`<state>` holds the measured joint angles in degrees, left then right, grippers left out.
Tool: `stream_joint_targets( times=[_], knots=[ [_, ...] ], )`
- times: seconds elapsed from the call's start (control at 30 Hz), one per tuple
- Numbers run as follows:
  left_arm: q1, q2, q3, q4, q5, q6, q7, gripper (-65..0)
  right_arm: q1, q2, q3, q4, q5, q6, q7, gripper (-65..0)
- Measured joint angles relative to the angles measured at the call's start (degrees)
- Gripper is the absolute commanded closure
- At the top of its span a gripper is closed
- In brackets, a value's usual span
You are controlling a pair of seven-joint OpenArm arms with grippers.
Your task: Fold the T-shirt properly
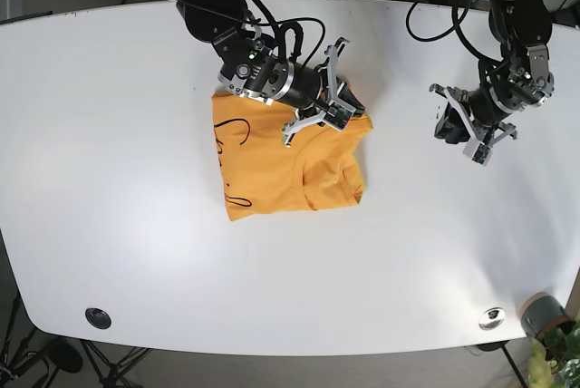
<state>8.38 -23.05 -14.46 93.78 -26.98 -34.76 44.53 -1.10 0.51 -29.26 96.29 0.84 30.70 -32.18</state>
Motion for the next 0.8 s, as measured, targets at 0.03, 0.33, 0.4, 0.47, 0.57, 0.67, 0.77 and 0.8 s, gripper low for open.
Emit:
stream_joint_targets(
  times=[0.03, 0.33, 0.4, 0.47, 0.57, 0.67, 0.77, 0.8],
  knots=[
    [0.00, 0.00, 0.00, 0.00, -0.02, 0.00, -0.02, -11.3, 0.17, -0.33, 0.02, -0.50, -0.04, -0.02, 0.02, 0.0],
    [0.07, 0.13, 0.04, 0.00, -0.02, 0.00, -0.02, -11.3, 1.55, -1.68, 0.00, -9.90, -0.44, -0.04, 1.40, 0.0],
    [0.09, 0.15, 0.04, 0.00, -0.04, 0.00, -0.02, -11.3, 1.86, -1.62, 0.04, -11.91, -0.24, -0.07, 3.50, 0.0],
    [0.09, 0.15, 0.04, 0.00, -0.02, 0.00, -0.02, -11.3, 2.05, -1.64, 0.17, -13.97, -0.20, -0.09, 4.79, 0.0],
    [0.09, 0.13, 0.04, 0.00, -0.02, 0.00, -0.02, -11.3, 2.05, -1.64, 0.15, -16.06, -0.26, -0.09, 4.98, 0.0],
    [0.04, 0.13, 0.04, 0.00, -0.02, 0.00, -0.02, -11.3, 2.10, -1.64, 0.15, -17.29, 0.00, -0.09, 6.12, 0.0],
    [0.00, 0.17, 0.04, 0.00, -0.02, 0.00, -0.02, -11.3, 2.05, -1.64, 0.17, -17.68, -0.02, -0.09, 7.34, 0.0],
    [0.02, 0.15, 0.04, 0.00, -0.02, 0.00, -0.02, -11.3, 1.99, -1.64, 0.17, -17.86, -0.02, -0.09, 7.80, 0.0]
  ],
)
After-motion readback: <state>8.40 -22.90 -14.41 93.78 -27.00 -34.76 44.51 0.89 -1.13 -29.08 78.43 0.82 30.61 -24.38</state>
